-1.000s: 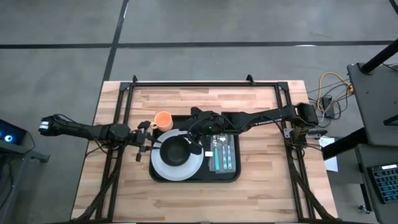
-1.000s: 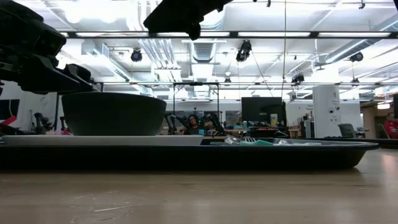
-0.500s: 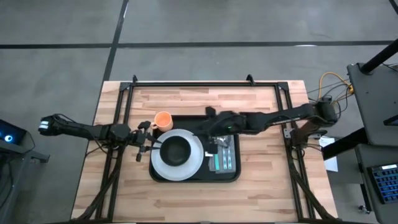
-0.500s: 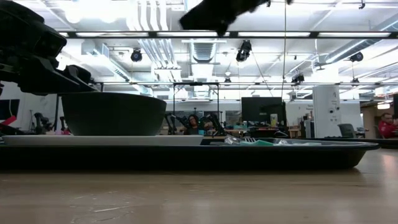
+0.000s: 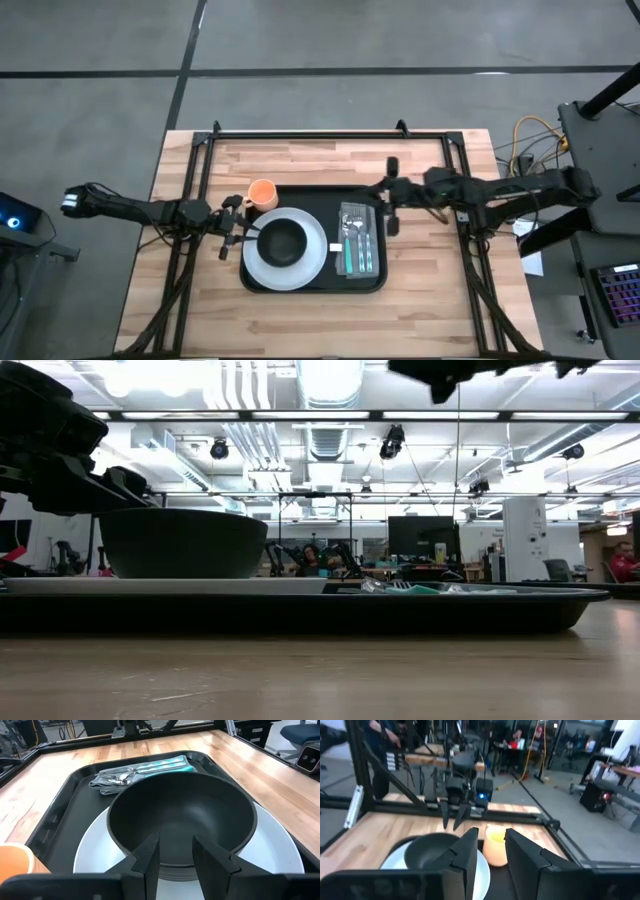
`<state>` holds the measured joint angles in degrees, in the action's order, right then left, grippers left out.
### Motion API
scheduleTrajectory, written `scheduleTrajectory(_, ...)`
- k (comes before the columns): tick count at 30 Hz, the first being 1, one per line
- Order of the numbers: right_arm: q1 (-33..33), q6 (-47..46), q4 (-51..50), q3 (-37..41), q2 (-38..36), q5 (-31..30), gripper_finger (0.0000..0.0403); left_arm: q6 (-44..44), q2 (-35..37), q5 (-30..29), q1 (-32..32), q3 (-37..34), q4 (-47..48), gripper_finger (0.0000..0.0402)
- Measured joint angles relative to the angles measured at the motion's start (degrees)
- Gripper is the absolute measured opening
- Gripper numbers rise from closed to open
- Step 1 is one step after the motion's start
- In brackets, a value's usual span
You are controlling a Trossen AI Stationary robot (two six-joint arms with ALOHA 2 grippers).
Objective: Set up tray
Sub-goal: Return to Home Position
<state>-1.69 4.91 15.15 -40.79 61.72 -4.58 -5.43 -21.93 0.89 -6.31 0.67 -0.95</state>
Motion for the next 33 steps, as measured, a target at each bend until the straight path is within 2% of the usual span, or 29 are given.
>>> scheduleTrajectory(8,-0.02,-0.4,-0.06,2.73,-8.86,0.0,0.0076,0.0,-0.12,0.01,0.0,0.0,0.02,0.0096)
scheduleTrajectory(23,0.02,2.49,-2.03,3.33,-13.22,-0.11,0.0075,0.0,-0.27,0.01,0.0,0.0,0.02,0.0096)
scheduleTrajectory(27,-0.02,1.56,-1.7,5.57,-18.96,1.07,0.0081,0.0,-0.28,0.01,0.0,0.0,0.02,0.0096)
scheduleTrajectory(31,-0.02,0.8,-1.08,9.64,-27.16,6.72,0.0086,0.0,-0.28,0.01,0.0,0.0,0.02,0.0096)
scheduleTrajectory(33,-0.04,0.64,-1.12,11.82,-31.41,7.65,0.0087,0.0,-0.28,0.01,0.0,0.0,0.04,0.0096)
